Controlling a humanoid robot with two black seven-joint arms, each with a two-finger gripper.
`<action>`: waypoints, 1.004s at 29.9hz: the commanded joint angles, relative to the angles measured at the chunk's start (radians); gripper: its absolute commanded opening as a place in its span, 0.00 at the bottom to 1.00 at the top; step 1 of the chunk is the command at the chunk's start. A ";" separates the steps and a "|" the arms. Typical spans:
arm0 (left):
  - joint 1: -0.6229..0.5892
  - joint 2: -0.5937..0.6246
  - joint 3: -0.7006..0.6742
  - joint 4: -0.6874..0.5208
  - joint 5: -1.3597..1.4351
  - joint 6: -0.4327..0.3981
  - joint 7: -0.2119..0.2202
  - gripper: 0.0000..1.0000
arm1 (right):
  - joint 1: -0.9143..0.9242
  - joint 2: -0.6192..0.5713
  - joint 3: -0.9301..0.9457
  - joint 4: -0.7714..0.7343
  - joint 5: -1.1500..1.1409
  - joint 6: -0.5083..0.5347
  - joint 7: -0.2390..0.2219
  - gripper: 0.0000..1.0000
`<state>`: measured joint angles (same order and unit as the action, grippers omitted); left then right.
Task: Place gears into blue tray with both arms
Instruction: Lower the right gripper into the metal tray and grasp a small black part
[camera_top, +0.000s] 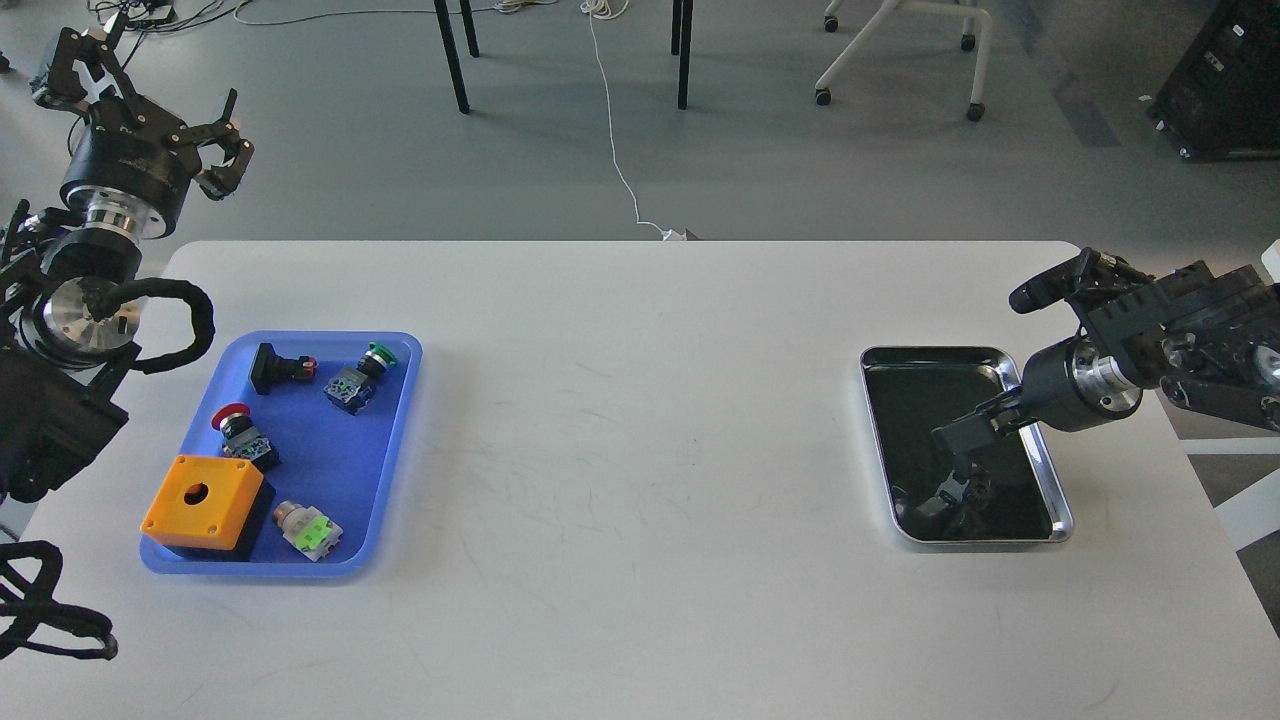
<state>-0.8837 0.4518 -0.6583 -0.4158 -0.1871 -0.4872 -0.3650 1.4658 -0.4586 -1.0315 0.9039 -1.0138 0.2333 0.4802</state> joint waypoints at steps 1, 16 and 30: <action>0.005 -0.002 0.000 0.000 0.000 -0.002 0.000 0.98 | -0.012 0.032 0.013 -0.025 0.012 0.000 -0.028 0.79; 0.017 0.013 0.006 0.000 0.009 -0.002 0.000 0.98 | -0.076 0.103 0.004 -0.122 0.037 0.001 -0.042 0.63; 0.017 0.013 0.003 -0.001 0.008 -0.002 -0.002 0.98 | -0.087 0.103 0.001 -0.123 0.029 0.001 -0.040 0.53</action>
<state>-0.8667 0.4628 -0.6535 -0.4163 -0.1779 -0.4887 -0.3658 1.3853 -0.3558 -1.0294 0.7820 -0.9821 0.2348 0.4392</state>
